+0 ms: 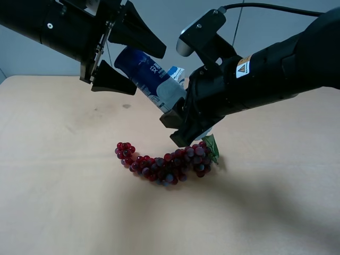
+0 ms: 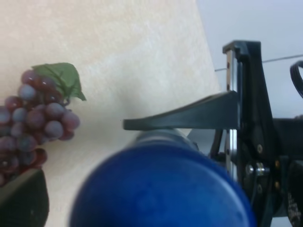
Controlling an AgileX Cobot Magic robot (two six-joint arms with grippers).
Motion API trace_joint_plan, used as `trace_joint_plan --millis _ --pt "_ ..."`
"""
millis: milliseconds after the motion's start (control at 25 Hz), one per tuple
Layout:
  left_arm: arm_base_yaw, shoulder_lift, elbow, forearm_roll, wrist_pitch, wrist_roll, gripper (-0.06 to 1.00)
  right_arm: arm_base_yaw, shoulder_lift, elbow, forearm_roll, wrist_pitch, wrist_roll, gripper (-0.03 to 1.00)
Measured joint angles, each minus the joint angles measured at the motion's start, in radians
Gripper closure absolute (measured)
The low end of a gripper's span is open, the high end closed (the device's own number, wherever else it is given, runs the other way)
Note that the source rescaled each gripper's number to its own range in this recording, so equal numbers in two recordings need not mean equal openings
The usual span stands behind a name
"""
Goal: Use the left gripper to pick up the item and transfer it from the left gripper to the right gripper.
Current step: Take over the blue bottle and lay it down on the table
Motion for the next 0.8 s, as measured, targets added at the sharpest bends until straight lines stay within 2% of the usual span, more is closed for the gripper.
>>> trace_joint_plan --millis 480,600,800 --pt "0.162 -0.009 -0.077 0.004 0.145 0.000 -0.05 0.000 0.000 0.000 0.000 0.000 0.000 0.97" --pt "0.204 -0.044 -0.100 0.037 0.158 0.003 -0.05 0.000 0.000 0.000 0.000 0.000 0.000 0.97" --pt "0.285 -0.158 -0.115 0.146 0.158 0.000 -0.05 0.000 0.000 0.000 0.001 0.000 0.001 0.97"
